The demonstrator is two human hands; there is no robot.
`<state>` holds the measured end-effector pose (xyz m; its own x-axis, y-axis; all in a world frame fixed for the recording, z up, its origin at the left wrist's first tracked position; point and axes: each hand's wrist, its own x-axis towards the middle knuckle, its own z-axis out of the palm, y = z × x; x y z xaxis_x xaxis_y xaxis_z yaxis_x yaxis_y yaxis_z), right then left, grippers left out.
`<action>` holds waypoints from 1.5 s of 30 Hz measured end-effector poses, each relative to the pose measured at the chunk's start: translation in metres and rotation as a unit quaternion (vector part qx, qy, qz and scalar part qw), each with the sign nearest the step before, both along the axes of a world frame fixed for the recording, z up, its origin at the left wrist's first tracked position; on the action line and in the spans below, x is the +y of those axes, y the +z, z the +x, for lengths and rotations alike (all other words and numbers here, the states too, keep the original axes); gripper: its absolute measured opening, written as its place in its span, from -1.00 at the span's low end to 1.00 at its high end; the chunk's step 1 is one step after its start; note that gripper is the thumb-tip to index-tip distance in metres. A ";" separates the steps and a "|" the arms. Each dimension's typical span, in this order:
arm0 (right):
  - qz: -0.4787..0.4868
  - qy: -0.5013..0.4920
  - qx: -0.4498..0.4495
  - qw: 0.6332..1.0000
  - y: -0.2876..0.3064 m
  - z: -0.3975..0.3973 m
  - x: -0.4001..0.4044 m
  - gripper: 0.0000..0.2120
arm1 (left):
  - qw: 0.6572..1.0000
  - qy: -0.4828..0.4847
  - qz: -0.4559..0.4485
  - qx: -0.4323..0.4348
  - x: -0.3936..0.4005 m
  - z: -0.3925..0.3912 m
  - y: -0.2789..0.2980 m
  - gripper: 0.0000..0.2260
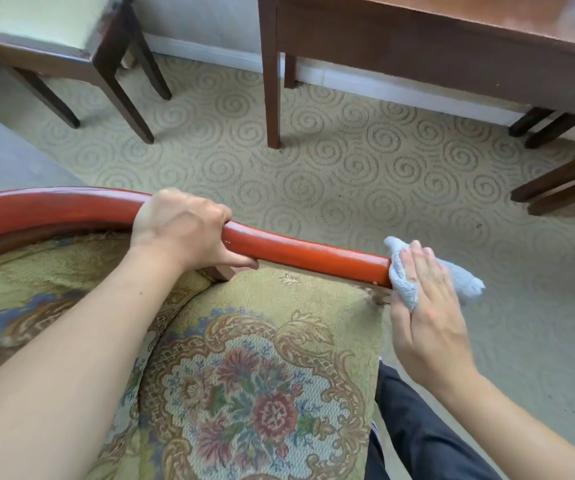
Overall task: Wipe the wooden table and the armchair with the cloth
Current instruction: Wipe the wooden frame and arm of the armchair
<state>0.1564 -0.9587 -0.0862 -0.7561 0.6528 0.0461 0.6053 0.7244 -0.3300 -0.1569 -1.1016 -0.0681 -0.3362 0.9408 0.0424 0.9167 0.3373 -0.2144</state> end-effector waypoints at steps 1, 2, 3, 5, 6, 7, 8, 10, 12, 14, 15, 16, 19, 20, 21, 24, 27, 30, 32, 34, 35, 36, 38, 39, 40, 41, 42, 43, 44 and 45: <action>0.002 -0.027 0.004 1.000 -0.002 -0.012 -0.008 -0.43 | 1.000 0.004 -0.004 -0.003 0.000 0.000 0.001 -0.21; 0.013 -0.041 0.005 0.999 -0.002 -0.026 -0.016 -0.43 | 1.000 0.004 -0.002 -0.002 -0.001 -0.001 0.000 -0.20; 0.030 -0.036 0.002 0.999 -0.002 -0.042 -0.023 -0.42 | 1.000 0.001 0.004 0.001 -0.001 -0.002 0.000 -0.20; 0.051 0.009 -0.018 0.998 -0.005 -0.074 -0.040 -0.39 | 1.000 0.000 0.008 0.003 -0.001 -0.001 0.000 -0.21; 0.049 0.036 -0.027 0.998 -0.006 -0.091 -0.051 -0.37 | 1.000 0.001 0.010 0.006 -0.001 0.000 0.001 -0.23; 0.039 0.057 -0.028 0.997 -0.007 -0.111 -0.062 -0.36 | 1.000 -0.002 0.016 0.008 -0.001 0.001 0.000 -0.27; 0.025 0.067 -0.023 0.997 -0.006 -0.130 -0.071 -0.35 | 1.000 -0.005 0.024 0.004 -0.001 0.001 -0.001 -0.33; -0.008 0.072 -0.022 0.997 -0.001 -0.160 -0.082 -0.33 | 0.999 -0.003 0.033 -0.019 -0.002 0.003 0.001 -0.48; -0.009 0.107 -0.055 0.993 0.002 -0.163 -0.077 -0.31 | 0.999 0.003 0.033 -0.033 -0.003 0.005 0.003 -0.52; 0.018 0.159 -0.092 0.983 0.003 -0.140 -0.059 -0.34 | 0.999 0.003 0.026 -0.029 -0.001 0.007 0.005 -0.42; 0.033 0.167 -0.101 0.980 0.003 -0.123 -0.047 -0.36 | 1.000 0.000 0.021 -0.017 0.000 0.006 0.006 -0.37; 0.045 0.157 -0.099 0.981 0.004 -0.105 -0.035 -0.38 | 1.000 0.001 0.012 -0.007 0.001 0.005 0.006 -0.33; 0.057 0.101 -0.060 0.991 0.000 -0.040 0.000 -0.45 | 1.000 0.004 0.008 -0.001 -0.001 0.005 0.007 -0.29; 0.054 0.084 -0.042 0.994 -0.001 -0.020 0.010 -0.47 | 1.000 0.002 0.008 0.002 0.000 0.005 0.007 -0.28; 0.046 0.062 -0.028 0.997 -0.001 -0.004 0.018 -0.48 | 1.000 0.003 0.006 0.002 0.000 0.005 0.008 -0.28; 0.006 -0.052 0.014 0.999 -0.005 0.003 0.017 -0.45 | 1.000 0.003 0.003 0.004 0.001 0.005 0.009 -0.28; -0.018 -0.126 0.027 0.992 -0.005 -0.028 0.000 -0.39 | 1.000 0.002 0.000 0.019 0.002 0.005 0.010 -0.27; 0.016 -0.071 0.012 0.997 -0.002 -0.061 -0.014 -0.40 | 1.000 0.013 -0.010 0.023 0.002 0.003 0.010 -0.28; 0.028 -0.006 -0.004 1.000 0.001 -0.085 -0.029 -0.40 | 0.999 0.019 -0.028 0.014 0.001 0.004 0.010 -0.28; 0.004 0.068 -0.008 0.998 0.004 -0.113 -0.051 -0.39 | 0.999 0.027 -0.036 0.009 0.000 0.006 0.010 -0.32; -0.021 0.101 -0.001 0.995 0.005 -0.129 -0.063 -0.39 | 0.999 0.031 -0.042 -0.004 0.000 0.008 0.011 -0.37; -0.052 0.120 0.012 0.991 0.005 -0.144 -0.072 -0.38 | 0.998 0.030 -0.042 -0.023 0.000 0.008 0.012 -0.46; -0.112 0.136 0.023 0.984 0.006 -0.169 -0.081 -0.37 | 0.997 0.037 -0.067 -0.026 0.000 0.006 0.010 -0.67; -0.123 0.149 0.019 0.981 0.006 -0.175 -0.080 -0.37 | 0.995 0.044 -0.084 -0.020 0.001 0.007 0.011 -0.71; -0.115 0.172 0.006 0.978 0.005 -0.176 -0.077 -0.37 | 0.995 0.047 -0.084 -0.027 0.000 0.007 0.012 -0.70; -0.094 0.202 -0.016 0.975 0.004 -0.172 -0.070 -0.37 | 0.996 0.041 -0.069 -0.044 0.001 0.008 0.013 -0.66; -0.073 0.233 -0.044 0.969 0.003 -0.164 -0.061 -0.37 | 0.996 0.035 -0.054 -0.055 0.001 0.008 0.012 -0.59; -0.060 0.257 -0.072 0.962 0.003 -0.154 -0.052 -0.37 | 0.996 0.046 -0.063 -0.054 0.001 0.009 0.013 -0.51; -0.051 0.270 -0.096 0.957 0.003 -0.143 -0.042 -0.37 | 0.995 0.055 -0.077 -0.042 0.001 0.010 0.015 -0.42; -0.049 0.274 -0.111 0.954 0.005 -0.130 -0.033 -0.38 | 0.992 0.071 -0.097 -0.032 0.001 0.011 0.017 -0.34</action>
<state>0.0265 -0.9918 -0.0809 -0.9692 0.1496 -0.1956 0.2072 0.9246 -0.3196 -0.1461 -1.1009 -0.0508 -0.4622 0.8721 -0.1609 0.8766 0.4219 -0.2314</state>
